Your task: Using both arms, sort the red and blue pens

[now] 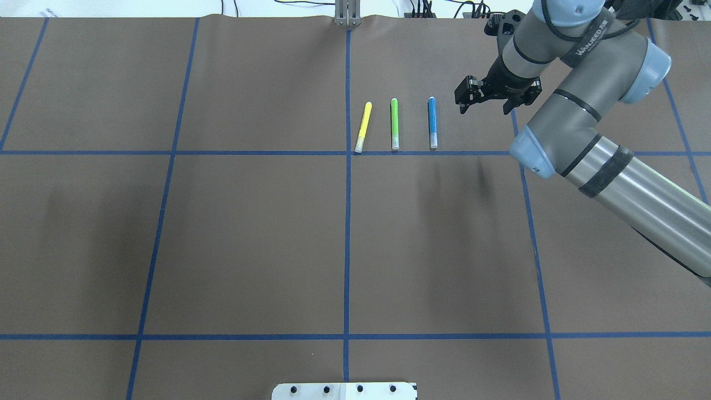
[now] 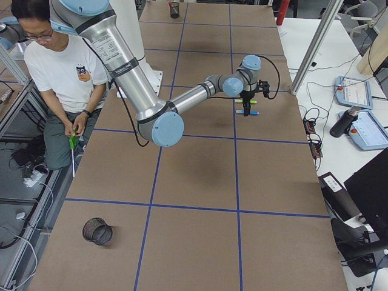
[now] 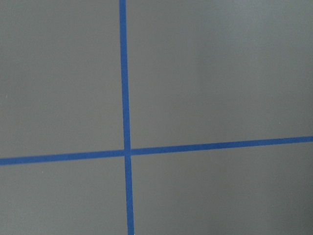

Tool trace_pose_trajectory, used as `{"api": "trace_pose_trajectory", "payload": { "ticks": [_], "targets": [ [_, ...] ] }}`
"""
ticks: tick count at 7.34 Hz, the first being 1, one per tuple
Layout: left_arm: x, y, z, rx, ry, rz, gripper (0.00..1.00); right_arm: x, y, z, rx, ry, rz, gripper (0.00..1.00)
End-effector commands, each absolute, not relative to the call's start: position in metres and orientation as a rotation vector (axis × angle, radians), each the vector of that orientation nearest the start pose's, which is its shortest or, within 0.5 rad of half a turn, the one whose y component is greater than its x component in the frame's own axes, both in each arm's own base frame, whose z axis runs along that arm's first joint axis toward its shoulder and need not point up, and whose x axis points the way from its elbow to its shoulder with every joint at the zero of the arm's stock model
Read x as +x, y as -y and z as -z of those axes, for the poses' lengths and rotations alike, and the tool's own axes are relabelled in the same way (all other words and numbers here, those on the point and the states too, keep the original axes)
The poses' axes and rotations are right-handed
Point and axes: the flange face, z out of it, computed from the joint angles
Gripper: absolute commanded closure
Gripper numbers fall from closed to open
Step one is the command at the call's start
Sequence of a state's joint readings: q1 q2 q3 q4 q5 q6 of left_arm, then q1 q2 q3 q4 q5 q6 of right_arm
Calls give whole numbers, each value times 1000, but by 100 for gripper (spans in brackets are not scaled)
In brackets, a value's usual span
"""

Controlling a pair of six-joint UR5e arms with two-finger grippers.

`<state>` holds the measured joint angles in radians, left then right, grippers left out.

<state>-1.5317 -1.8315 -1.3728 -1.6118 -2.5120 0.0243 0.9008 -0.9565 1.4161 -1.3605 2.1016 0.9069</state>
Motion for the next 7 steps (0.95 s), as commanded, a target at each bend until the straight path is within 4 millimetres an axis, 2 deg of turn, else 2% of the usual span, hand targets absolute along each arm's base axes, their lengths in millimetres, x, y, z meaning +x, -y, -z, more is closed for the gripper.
{"api": "trace_pose_trajectory", "payload": {
  "ticks": [1,3,4,5,7],
  "targets": [
    [-10,625,-576,111,-933,-133,0,-449,598,-334,96,785,-105,2],
    [-10,625,-571,105,-933,-103,0,-484,616,-341,61,748,-107,6],
    [-10,621,-560,111,-934,-83,0,-489,621,-339,57,743,-108,12],
    [-10,620,-558,114,-926,-82,0,-495,628,-335,52,738,-110,15],
    [-10,619,-561,105,-926,-73,0,-500,626,-335,52,740,-102,26]
  ]
}}
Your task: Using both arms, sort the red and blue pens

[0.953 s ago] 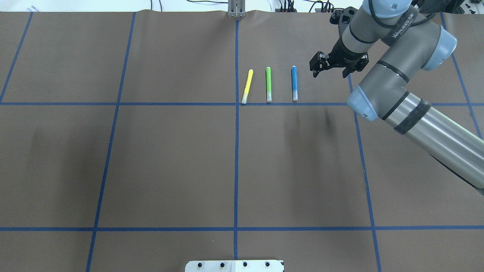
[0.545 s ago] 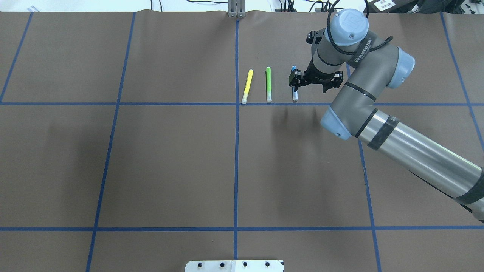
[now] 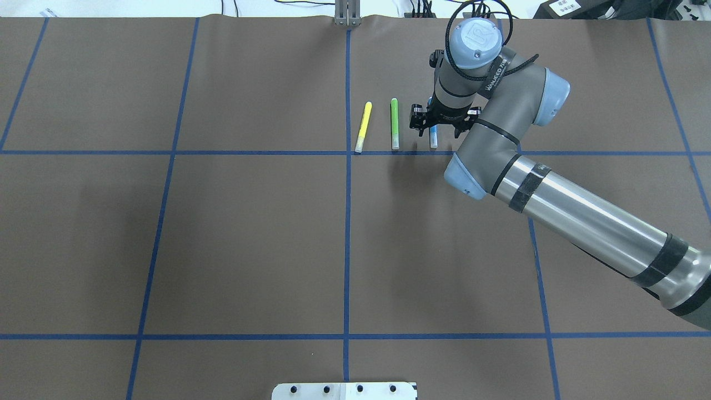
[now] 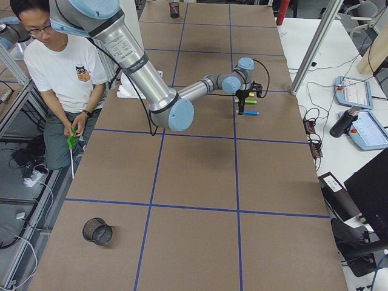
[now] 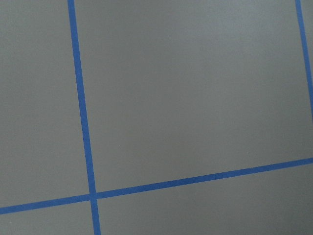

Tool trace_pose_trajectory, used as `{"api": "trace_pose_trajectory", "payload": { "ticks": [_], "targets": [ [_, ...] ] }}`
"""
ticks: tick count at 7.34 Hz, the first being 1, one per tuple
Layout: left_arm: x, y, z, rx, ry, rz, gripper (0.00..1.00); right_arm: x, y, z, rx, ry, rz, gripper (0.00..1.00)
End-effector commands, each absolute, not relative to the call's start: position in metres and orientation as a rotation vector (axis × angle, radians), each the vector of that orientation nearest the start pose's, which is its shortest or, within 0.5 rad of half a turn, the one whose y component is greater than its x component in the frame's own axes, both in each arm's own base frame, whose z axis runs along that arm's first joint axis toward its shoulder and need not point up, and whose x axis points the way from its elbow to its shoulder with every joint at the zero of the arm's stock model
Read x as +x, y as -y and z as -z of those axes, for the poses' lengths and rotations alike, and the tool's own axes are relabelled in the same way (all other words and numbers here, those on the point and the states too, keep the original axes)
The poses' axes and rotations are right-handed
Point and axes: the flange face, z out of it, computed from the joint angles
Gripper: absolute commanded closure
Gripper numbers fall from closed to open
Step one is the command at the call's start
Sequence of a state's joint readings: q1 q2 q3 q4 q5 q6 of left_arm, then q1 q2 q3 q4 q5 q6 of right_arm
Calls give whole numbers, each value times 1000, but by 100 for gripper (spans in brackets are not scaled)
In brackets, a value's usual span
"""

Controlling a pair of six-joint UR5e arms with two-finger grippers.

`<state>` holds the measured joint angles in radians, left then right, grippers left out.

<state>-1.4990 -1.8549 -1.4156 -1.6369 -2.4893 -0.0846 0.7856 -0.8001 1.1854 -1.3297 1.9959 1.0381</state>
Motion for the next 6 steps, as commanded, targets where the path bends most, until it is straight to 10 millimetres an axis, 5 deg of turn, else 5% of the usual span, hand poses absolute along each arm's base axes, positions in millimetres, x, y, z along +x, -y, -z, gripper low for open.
{"api": "trace_pose_trajectory", "payload": {
  "ticks": [1,3,4,5,6],
  "targets": [
    [-10,619,-562,104,-926,-72,0,-504,623,-337,49,739,-97,30],
    [-10,619,-564,100,-926,-68,0,-507,620,-341,43,734,-94,43],
    [-10,619,-564,98,-926,-67,0,-508,620,-341,43,734,-92,58],
    [-9,619,-565,96,-926,-68,0,-508,620,-342,42,733,-93,98],
    [-9,619,-566,95,-926,-67,0,-508,620,-342,43,734,-92,100]
  ]
}}
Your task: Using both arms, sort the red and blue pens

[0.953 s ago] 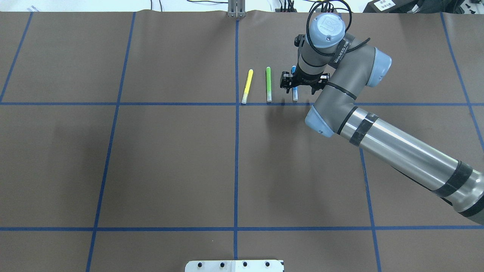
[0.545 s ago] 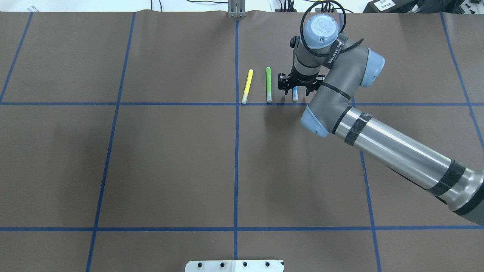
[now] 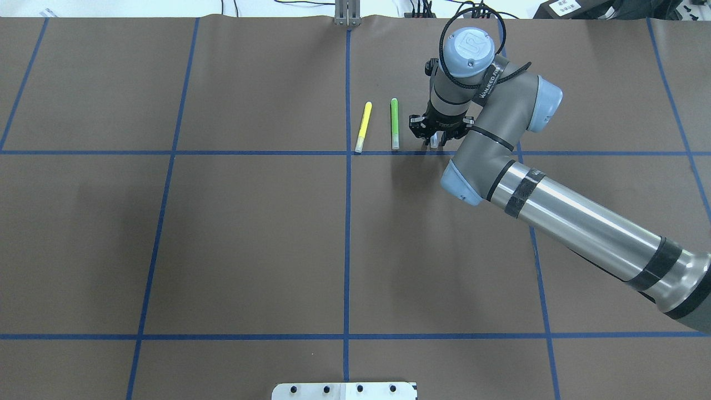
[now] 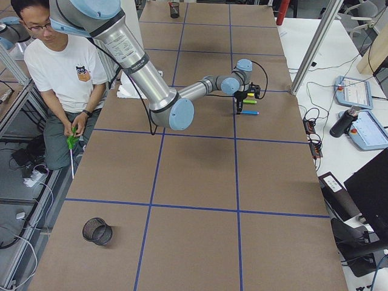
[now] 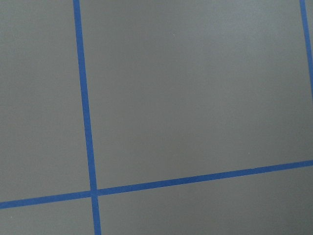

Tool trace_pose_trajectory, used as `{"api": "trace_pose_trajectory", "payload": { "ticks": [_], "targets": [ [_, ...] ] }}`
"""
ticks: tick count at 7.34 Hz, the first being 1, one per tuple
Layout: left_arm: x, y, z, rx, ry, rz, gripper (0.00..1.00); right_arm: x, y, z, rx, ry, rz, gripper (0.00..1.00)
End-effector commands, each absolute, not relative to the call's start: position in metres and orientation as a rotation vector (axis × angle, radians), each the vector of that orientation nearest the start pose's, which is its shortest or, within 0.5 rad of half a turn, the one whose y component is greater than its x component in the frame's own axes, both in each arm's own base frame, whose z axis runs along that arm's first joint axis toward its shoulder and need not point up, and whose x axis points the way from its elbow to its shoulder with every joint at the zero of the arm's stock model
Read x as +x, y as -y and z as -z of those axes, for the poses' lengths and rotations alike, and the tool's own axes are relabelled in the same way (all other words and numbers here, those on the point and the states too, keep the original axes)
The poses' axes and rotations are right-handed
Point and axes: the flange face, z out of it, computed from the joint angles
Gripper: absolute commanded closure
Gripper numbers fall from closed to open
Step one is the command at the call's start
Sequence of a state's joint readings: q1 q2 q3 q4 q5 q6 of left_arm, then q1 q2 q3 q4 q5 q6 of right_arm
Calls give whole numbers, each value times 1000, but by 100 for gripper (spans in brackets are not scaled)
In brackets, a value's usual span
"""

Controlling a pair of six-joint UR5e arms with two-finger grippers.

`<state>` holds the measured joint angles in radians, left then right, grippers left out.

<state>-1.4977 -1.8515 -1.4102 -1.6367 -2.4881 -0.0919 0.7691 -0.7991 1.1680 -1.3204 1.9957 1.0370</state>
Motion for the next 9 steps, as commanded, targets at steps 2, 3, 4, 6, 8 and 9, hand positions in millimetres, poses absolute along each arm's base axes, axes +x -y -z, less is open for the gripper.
{"api": "trace_pose_trajectory", "payload": {
  "ticks": [2,3,4,6,8,9],
  "targets": [
    [-10,619,-566,94,-926,-63,0,-503,622,-341,45,737,-101,100],
    [-10,619,-566,94,-926,-63,0,-478,632,-338,35,759,-123,100],
    [-10,619,-565,95,-926,-64,0,-441,630,-361,-13,785,-142,100],
    [-9,617,-567,93,-926,-65,0,-346,624,-426,-15,765,-224,100],
    [-9,614,-570,90,-929,-63,0,-263,635,-485,42,703,-171,100],
    [-9,612,-572,85,-933,-62,0,-216,630,-514,64,678,-140,100]
  ]
}}
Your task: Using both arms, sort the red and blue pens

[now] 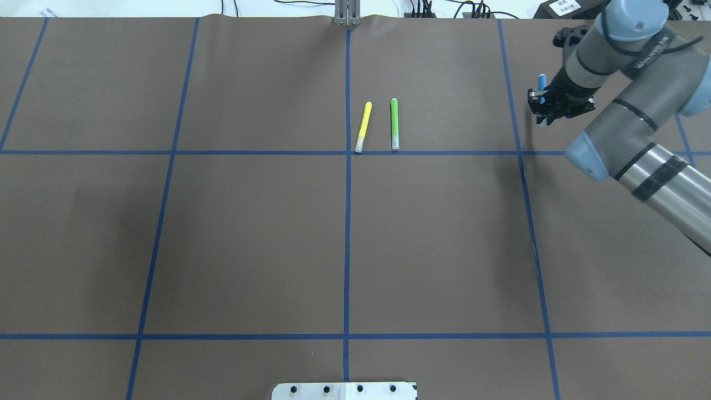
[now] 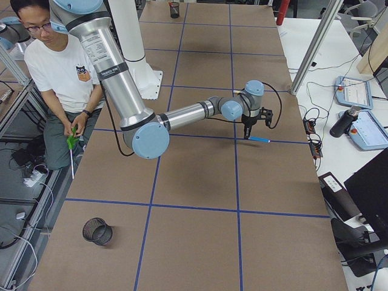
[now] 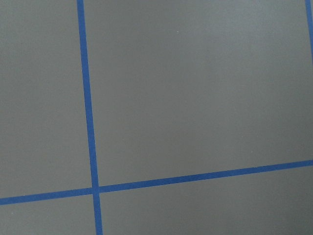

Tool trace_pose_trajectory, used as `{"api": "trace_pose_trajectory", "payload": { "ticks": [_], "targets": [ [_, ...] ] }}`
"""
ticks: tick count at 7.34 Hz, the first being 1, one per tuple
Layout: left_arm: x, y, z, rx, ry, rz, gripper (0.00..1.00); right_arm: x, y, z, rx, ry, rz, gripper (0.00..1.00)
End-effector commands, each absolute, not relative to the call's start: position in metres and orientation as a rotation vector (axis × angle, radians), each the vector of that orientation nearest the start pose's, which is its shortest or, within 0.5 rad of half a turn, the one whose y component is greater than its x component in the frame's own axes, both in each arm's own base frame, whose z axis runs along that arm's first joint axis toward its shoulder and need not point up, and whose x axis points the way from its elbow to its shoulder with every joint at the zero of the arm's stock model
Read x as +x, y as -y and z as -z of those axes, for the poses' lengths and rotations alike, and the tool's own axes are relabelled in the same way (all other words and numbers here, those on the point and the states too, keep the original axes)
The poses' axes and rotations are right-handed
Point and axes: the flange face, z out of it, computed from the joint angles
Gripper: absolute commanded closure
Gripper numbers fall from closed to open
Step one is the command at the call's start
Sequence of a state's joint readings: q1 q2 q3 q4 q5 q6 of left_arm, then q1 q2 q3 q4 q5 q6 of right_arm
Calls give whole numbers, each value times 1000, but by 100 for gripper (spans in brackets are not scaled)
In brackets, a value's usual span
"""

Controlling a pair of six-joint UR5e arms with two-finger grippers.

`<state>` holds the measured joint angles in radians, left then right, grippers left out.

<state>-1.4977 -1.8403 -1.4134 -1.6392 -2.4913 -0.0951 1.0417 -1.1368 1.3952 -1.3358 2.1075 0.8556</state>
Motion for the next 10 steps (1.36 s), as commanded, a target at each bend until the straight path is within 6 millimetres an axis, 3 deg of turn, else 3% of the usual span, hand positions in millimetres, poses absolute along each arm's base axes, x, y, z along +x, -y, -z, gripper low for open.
{"api": "trace_pose_trajectory", "payload": {
  "ticks": [1,3,5,7,10],
  "targets": [
    [-9,610,-577,80,-932,-61,0,-184,616,-552,37,649,-156,100],
    [-8,610,-579,75,-932,-60,0,-114,590,-614,21,582,-32,100],
    [-6,610,-577,77,-934,-65,0,-25,540,-683,-27,557,1,100],
    [-4,609,-577,81,-936,-72,0,9,466,-714,-134,542,58,100],
    [-4,603,-582,86,-939,-80,0,68,411,-733,-372,585,174,100]
  ]
}}
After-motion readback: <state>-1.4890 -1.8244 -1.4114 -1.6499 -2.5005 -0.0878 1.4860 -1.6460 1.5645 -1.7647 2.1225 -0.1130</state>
